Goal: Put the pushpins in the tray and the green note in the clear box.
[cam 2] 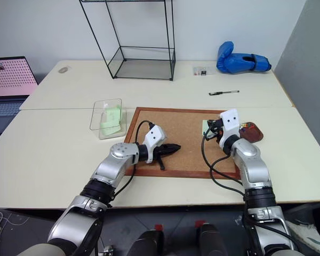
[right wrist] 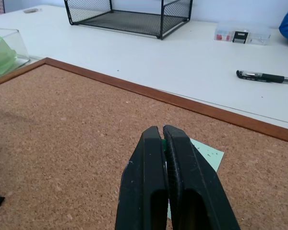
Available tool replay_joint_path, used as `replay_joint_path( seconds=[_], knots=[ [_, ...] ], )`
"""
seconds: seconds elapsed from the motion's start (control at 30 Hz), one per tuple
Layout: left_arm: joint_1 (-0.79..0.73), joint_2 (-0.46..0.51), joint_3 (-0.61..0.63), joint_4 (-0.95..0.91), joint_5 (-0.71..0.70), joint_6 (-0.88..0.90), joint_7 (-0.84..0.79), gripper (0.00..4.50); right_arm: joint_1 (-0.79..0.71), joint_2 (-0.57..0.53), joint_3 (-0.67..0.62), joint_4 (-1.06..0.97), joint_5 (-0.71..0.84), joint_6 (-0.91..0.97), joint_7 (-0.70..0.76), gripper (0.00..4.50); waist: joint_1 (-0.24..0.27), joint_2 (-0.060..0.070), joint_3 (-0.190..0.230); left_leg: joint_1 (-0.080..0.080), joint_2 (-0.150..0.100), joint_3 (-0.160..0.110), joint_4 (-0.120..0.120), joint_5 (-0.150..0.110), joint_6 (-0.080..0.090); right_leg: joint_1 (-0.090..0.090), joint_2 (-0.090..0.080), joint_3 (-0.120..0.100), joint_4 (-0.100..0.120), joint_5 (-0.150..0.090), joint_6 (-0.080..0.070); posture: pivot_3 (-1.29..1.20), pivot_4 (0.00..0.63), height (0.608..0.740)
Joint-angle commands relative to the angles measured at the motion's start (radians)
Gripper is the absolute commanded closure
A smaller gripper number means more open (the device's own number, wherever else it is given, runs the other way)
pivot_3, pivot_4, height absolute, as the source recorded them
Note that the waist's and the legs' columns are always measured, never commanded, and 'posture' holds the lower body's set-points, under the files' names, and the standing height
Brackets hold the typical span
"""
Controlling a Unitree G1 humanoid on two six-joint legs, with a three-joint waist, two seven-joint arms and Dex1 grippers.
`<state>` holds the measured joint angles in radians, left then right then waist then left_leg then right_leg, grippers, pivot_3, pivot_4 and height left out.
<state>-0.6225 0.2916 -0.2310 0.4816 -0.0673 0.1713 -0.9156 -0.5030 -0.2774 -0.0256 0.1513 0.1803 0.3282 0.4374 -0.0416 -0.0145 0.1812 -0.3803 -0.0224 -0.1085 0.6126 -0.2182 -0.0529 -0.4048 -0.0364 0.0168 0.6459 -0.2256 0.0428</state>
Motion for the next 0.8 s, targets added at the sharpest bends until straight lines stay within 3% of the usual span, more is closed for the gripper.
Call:
replay_joint_path(
  seconds=[0.03,0.43,0.8],
  knots=[
    [0.038,0.009,-0.051,0.048,0.047,0.047,-0.012,4.5,-0.017,-0.039,-0.041,-0.072,0.025,0.015,0.012,4.48,0.0,0.0,0.0,0.0,0.0,0.0,0.0,0.0,0.0,0.0,0.0,0.0,0.0,0.0,0.0,0.0,0.15,0.74],
    [0.037,0.009,-0.055,0.058,0.049,0.036,-0.012,4.5,0.064,-0.357,-0.009,0.015,-0.177,-0.036,0.034,4.48,0.001,0.0,0.0,0.0,0.0,0.001,0.0,0.0,0.0,0.0,0.0,0.0,0.0,0.0,0.0,0.0,0.15,0.74],
    [0.03,0.007,-0.056,0.069,0.051,0.028,-0.011,4.5,0.062,-0.409,0.057,0.144,-0.31,-0.1,0.024,4.48,0.002,0.0,0.0,0.0,0.0,0.001,0.0,0.0,0.0,0.0,0.0,0.001,-0.001,0.0,0.0,0.0,0.15,0.74]
  ],
)
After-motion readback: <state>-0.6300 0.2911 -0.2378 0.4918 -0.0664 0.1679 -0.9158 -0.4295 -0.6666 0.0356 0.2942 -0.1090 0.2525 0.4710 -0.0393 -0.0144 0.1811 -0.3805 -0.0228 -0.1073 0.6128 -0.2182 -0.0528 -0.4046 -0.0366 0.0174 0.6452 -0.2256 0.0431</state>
